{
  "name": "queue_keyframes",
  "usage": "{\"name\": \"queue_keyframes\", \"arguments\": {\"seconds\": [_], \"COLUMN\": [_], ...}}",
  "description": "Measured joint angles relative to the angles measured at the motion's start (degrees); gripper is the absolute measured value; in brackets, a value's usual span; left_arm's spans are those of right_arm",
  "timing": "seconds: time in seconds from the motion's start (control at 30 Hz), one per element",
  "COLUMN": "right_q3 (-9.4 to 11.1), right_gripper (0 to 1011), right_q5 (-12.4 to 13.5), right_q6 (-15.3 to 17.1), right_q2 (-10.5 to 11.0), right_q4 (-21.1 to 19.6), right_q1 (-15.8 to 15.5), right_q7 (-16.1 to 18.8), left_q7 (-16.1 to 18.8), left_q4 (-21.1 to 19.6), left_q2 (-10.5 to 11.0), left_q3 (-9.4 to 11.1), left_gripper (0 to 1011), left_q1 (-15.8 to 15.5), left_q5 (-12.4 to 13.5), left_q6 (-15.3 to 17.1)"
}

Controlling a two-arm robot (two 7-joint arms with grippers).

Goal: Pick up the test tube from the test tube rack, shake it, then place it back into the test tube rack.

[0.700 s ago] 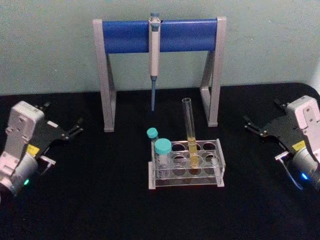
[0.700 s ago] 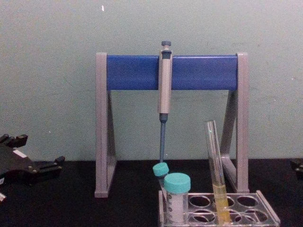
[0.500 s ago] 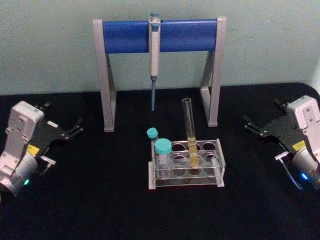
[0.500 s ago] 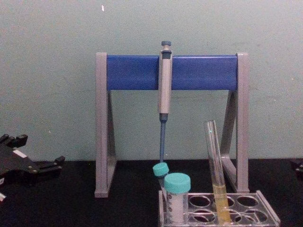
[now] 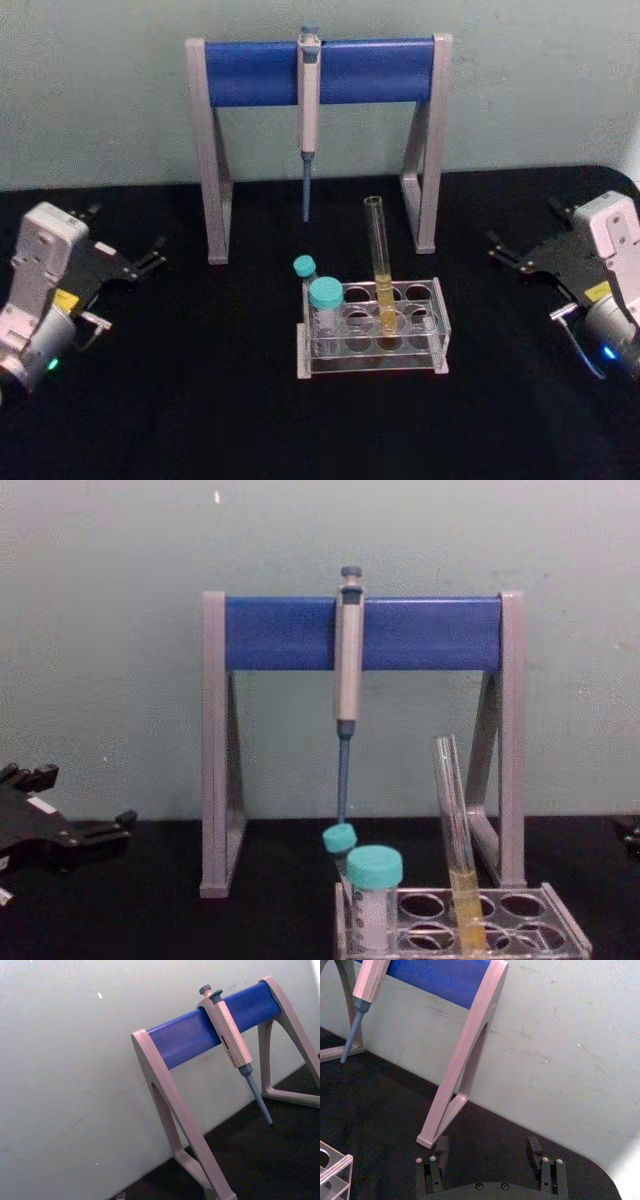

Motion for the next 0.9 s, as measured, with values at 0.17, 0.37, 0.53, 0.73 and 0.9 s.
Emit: {"name": "queue_keyframes", "arguments": {"seconds": [0.17,0.37,0.53,0.73,0.9], "right_q3": [0.0,0.0,0.0,0.0,0.7], "right_gripper": [1000,1000,1000,1000,1000], "right_q5": [0.0,0.0,0.0,0.0,-0.7], "right_q6": [0.0,0.0,0.0,0.0,-1.1], "right_q2": [0.0,0.0,0.0,0.0,-0.3], "right_q4": [0.0,0.0,0.0,0.0,-0.1], "right_q1": [0.0,0.0,0.0,0.0,-0.4], "right_q7": [0.0,0.0,0.0,0.0,0.0], "left_q7": [0.0,0.0,0.0,0.0,0.0], "left_q4": [0.0,0.0,0.0,0.0,0.0], "left_q2": [0.0,0.0,0.0,0.0,0.0], "left_q3": [0.0,0.0,0.0,0.0,0.0], "left_gripper": [1001,1001,1001,1001,1001], "left_q1": [0.0,0.0,0.0,0.0,0.0], "left_q5": [0.0,0.0,0.0,0.0,0.0], "left_q6": [0.0,0.0,0.0,0.0,0.0]}}
